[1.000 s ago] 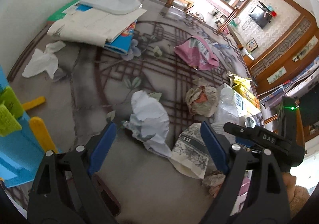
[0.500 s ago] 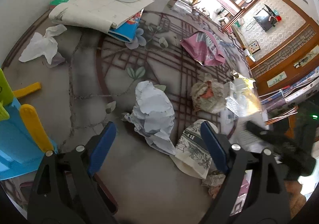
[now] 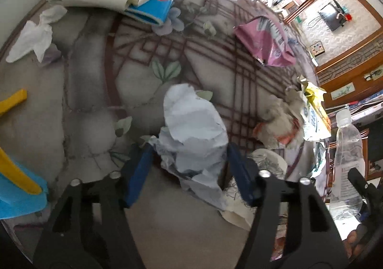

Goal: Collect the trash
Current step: 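Grasp the clear water bottle with the right tool while the left tool grasps crumpled grey paper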

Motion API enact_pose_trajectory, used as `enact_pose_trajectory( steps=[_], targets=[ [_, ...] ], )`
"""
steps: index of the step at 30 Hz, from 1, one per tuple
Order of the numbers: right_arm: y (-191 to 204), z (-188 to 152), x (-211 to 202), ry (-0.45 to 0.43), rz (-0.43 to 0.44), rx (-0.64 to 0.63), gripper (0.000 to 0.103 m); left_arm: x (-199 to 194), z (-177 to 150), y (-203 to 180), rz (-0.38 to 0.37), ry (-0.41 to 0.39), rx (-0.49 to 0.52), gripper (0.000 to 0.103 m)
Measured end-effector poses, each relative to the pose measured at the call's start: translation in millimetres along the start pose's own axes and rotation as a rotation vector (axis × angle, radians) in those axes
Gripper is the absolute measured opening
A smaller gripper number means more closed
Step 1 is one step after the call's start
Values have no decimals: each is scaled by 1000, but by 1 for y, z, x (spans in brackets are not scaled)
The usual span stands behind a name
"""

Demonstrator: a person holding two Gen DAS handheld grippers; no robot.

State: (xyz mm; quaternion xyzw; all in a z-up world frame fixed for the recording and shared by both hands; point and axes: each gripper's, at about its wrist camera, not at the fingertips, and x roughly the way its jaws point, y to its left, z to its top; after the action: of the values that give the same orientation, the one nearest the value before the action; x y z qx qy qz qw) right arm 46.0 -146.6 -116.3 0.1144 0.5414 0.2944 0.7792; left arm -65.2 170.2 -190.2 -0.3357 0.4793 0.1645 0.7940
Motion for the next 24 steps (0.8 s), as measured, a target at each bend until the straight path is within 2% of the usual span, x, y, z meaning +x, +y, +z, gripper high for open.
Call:
enact_pose_trajectory(
  steps=[2,6,13,18,24],
  targets=[
    [-5,0,-6,-14,-4,11,57,-5,2,-1,-5,-19,7,49],
    [-8,3,-13,-39,-14,13,57,-22,7,-7,-16,-82,13,48],
    [-5,2,-20,-70,-43,-16,57,-54,9,-46,-44,-189,137,48],
    [-11,1,-24,-78,-50,-6,57,-61,6,-75,-77,-214,217,48],
    [-22,2,-33,-102,-65,25,57,-62,5,-97,-118,-207,256,48]
  ],
)
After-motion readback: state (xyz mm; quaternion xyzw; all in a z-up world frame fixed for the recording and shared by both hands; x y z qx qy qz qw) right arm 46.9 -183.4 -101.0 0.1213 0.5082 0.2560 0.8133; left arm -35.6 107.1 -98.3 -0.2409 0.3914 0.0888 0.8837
